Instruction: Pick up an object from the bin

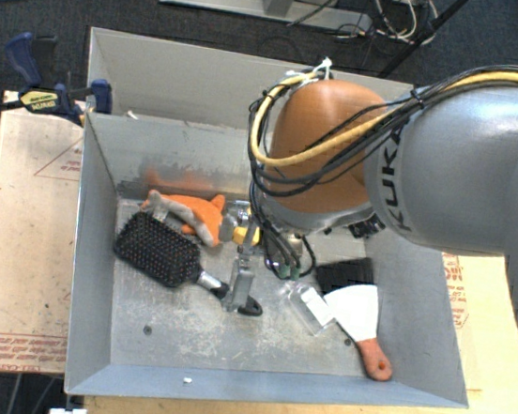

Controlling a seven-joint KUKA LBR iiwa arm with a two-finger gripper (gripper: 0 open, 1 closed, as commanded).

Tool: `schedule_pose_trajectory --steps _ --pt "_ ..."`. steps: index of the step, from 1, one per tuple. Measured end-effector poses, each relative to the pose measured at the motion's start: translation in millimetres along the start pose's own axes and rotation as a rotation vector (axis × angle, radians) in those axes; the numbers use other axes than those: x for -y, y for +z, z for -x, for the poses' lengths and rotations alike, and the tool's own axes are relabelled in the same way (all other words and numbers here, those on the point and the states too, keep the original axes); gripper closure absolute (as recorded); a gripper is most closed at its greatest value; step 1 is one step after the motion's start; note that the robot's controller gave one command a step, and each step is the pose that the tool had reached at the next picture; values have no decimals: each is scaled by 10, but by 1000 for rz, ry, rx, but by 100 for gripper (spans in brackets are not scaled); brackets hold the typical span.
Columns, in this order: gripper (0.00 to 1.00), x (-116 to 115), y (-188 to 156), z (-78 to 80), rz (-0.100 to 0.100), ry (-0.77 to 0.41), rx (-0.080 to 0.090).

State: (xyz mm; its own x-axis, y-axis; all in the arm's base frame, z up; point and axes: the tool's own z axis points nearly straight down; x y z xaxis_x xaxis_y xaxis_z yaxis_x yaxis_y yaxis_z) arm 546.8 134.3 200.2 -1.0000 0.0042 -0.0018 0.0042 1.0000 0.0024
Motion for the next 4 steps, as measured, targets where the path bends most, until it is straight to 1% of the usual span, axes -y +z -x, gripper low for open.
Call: schedule_pose_trajectory --steps 1,2,3,4 --pt "0 67 254 23 0 44 -1" --pt "0 72 739 -53 0 -95 4" --pt "100 -134 1279 -99 4 168 6" --pt "100 -134 1281 -100 4 168 6"
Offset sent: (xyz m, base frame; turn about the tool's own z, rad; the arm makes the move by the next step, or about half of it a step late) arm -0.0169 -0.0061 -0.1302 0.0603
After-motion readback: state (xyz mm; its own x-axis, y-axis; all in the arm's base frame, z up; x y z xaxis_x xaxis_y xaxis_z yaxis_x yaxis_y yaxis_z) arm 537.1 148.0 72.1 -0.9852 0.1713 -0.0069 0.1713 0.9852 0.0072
